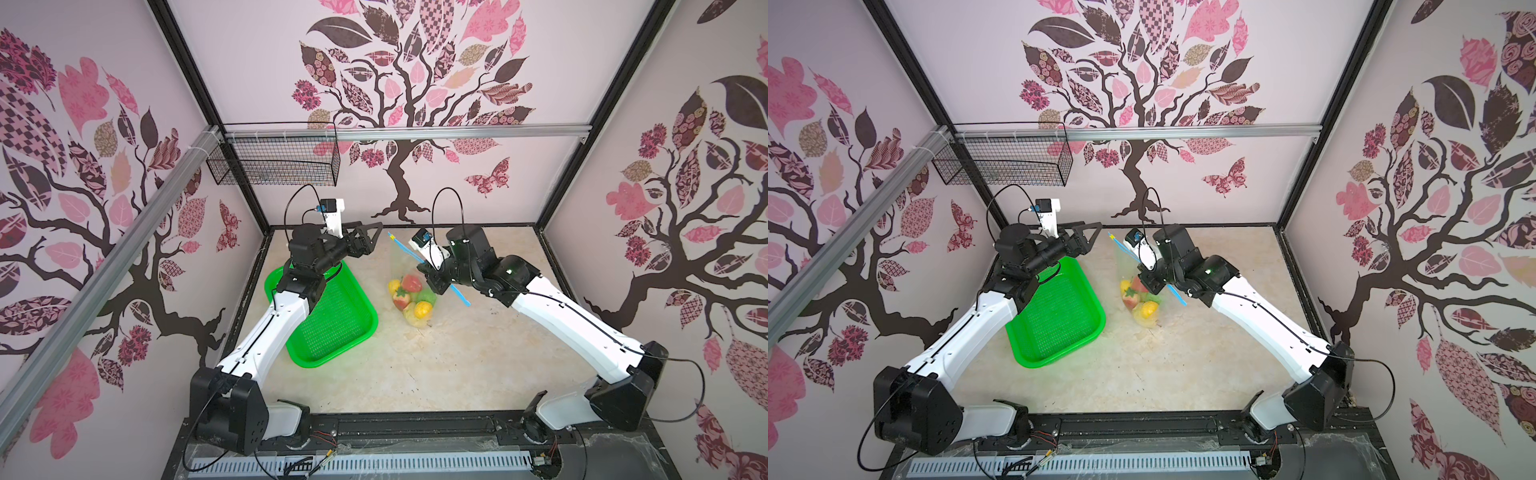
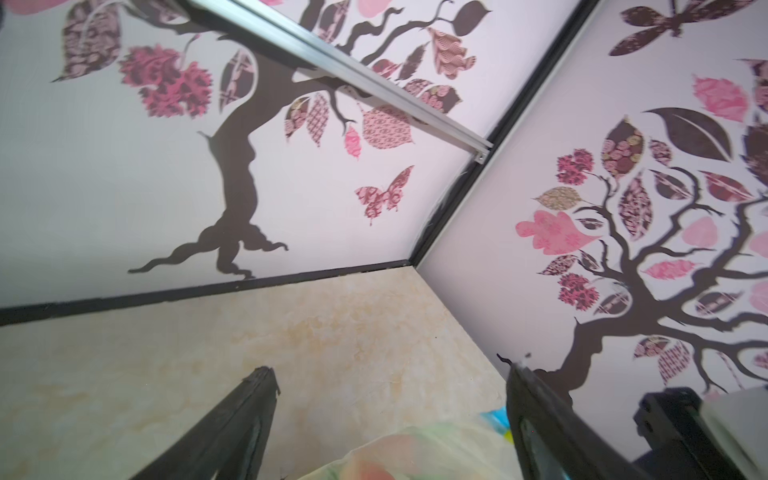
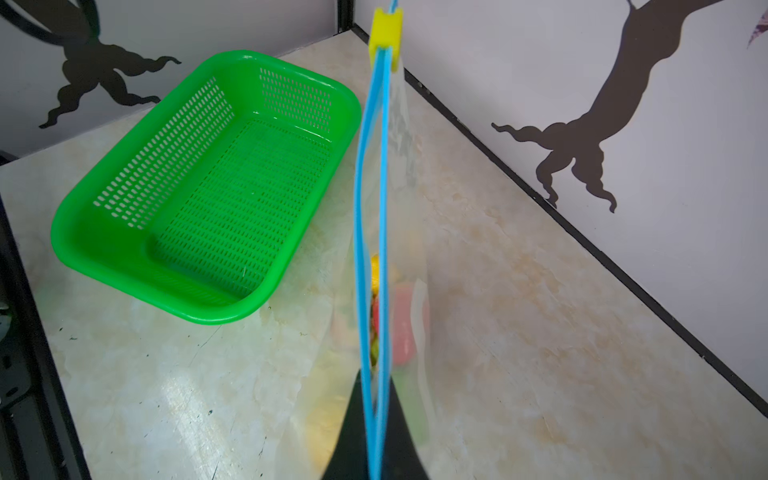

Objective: Place the food in the zip-top bag and seal the zipper

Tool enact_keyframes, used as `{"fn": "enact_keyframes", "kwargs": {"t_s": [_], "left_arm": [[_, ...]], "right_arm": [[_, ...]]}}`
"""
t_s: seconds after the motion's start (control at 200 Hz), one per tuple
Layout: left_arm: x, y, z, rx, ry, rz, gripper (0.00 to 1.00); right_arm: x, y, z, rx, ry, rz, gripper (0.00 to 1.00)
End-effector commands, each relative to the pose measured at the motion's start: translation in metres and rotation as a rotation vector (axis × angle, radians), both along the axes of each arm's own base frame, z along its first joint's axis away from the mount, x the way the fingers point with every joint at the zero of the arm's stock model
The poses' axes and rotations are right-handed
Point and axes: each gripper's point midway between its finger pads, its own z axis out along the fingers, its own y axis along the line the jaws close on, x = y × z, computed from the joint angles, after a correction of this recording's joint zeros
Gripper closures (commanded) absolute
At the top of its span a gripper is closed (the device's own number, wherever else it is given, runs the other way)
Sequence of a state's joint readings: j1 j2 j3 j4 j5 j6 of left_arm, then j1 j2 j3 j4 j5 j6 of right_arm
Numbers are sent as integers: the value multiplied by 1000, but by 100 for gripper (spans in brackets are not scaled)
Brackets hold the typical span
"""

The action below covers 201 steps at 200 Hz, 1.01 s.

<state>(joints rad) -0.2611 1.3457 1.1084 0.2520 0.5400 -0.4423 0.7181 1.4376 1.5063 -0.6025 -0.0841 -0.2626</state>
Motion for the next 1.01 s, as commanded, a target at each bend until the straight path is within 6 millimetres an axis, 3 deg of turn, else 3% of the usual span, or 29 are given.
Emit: {"fn": "enact_keyframes", "kwargs": {"t_s": [0.0, 0.195, 0.465, 0.77, 0.915, 1.0], "left_arm": [[-27, -27, -1, 79, -136, -229, 11], [-44, -38, -24, 135, -188, -358, 11], [-37, -56, -42, 117, -153, -493, 13], [-36, -80, -46, 98, -145, -595, 17], [-41, -86, -40, 81, -135, -644, 34], [-44, -84, -40, 91, -132, -632, 52]], "right_arm": [[-16, -4, 22, 41, -26, 66, 100], [-17, -12, 17, 107, 4, 93, 100], [-14, -16, 14, 146, 34, 121, 100], [-14, -14, 7, 170, 50, 133, 100], [-13, -17, 5, 168, 42, 119, 100], [-11, -20, 3, 160, 38, 106, 100]]}}
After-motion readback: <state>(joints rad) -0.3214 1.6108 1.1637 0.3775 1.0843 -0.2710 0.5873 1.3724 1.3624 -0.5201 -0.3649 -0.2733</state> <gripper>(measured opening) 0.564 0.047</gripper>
